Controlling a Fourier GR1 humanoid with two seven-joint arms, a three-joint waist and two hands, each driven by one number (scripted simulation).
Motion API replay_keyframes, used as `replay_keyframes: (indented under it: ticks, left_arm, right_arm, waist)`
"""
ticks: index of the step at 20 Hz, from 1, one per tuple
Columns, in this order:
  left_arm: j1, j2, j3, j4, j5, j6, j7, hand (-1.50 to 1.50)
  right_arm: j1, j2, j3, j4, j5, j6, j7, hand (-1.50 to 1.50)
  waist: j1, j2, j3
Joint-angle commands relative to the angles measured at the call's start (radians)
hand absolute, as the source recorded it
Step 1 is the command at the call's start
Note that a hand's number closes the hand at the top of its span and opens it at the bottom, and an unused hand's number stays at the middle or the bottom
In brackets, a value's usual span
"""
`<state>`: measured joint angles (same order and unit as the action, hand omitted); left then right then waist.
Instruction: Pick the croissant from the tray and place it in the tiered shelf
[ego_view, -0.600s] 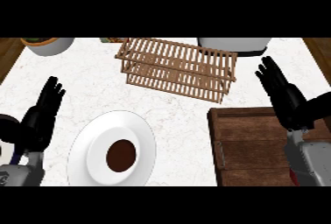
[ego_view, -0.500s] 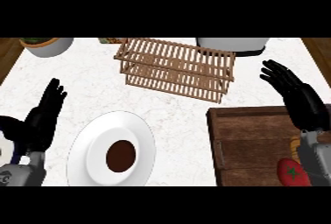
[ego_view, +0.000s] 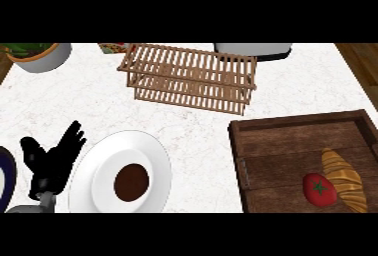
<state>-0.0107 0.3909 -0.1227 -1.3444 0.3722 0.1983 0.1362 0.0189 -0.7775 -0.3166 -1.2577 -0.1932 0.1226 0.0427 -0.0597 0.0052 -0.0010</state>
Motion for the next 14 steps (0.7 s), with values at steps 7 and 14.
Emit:
replay_keyframes:
  ticks: [7,14]
  left_arm:
    - [0.017,0.003,-0.006,-0.033,0.014,-0.05,0.08,0.0]
    - [-0.034,-0.024,-0.002,0.019,-0.007,-0.062,0.077,0.0]
  right_arm:
    - [0.239,-0.183,-0.159,0.061,-0.128,0.443,-0.189,-1.5]
    - [0.288,-0.279,-0.196,-0.156,-0.243,0.577,0.05,-1.5]
  waist:
    - [0.045,-0.01,0.0]
    - [0.04,-0.009,-0.002]
